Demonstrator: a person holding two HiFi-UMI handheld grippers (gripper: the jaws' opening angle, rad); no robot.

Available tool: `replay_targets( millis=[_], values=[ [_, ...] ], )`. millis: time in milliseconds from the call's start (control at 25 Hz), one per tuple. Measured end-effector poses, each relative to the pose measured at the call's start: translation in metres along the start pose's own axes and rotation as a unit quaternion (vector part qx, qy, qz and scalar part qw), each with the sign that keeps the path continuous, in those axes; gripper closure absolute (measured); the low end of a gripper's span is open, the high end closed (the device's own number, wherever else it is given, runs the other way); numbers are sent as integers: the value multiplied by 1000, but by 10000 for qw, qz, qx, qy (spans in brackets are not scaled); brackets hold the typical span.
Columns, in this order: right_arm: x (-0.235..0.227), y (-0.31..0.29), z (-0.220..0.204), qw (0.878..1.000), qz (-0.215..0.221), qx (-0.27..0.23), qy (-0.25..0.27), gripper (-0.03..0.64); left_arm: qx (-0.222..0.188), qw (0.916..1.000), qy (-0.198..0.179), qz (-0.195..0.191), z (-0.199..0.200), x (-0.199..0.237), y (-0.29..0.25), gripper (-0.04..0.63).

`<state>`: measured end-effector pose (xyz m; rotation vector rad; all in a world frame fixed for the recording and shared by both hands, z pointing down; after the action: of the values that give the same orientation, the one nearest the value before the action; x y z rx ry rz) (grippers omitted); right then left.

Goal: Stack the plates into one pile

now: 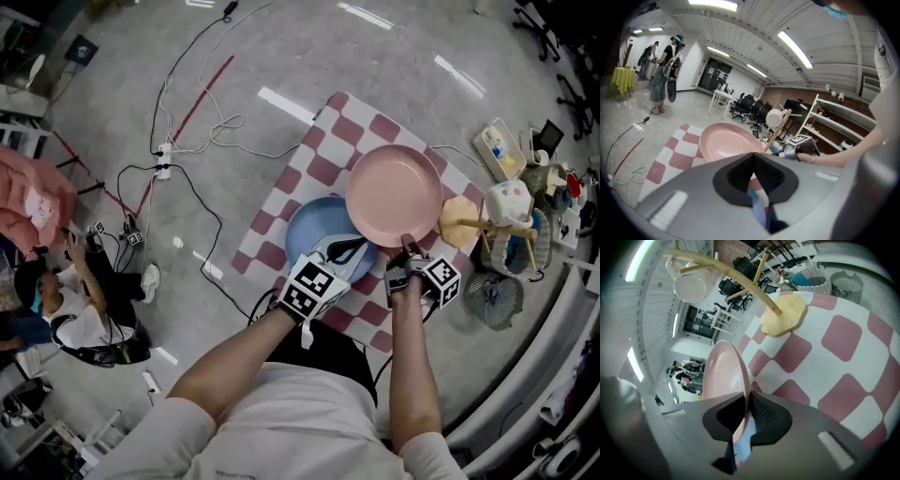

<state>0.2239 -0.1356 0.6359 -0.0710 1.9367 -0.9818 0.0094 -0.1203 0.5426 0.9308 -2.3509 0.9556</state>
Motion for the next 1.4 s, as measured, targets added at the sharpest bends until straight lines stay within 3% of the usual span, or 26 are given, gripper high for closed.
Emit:
replay_targets(
  millis=[640,1240,1400],
  values=[
    [8,39,-84,9895,266,1098,897,586,-529,9972,246,472,-42,-32,59,589],
    [-7,21,-123,9706,-27,1844,1547,577,-717,9922,593,828,-75,-22,90,589],
    [-10,15,-124,9552,-300,2218,1935,578,-731,9917,641,844,-73,-17,90,589]
  ],
)
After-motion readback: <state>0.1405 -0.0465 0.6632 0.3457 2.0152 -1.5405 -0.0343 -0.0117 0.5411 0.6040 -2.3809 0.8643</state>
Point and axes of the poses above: the fingertips, and each gripper's own axes: y backward along the fingers, x to its left, z out of its top, the point moved 7 cm from there along y, backward along the fingers, and after that the axes turned 14 degrees about y, right-handed, at the moved point
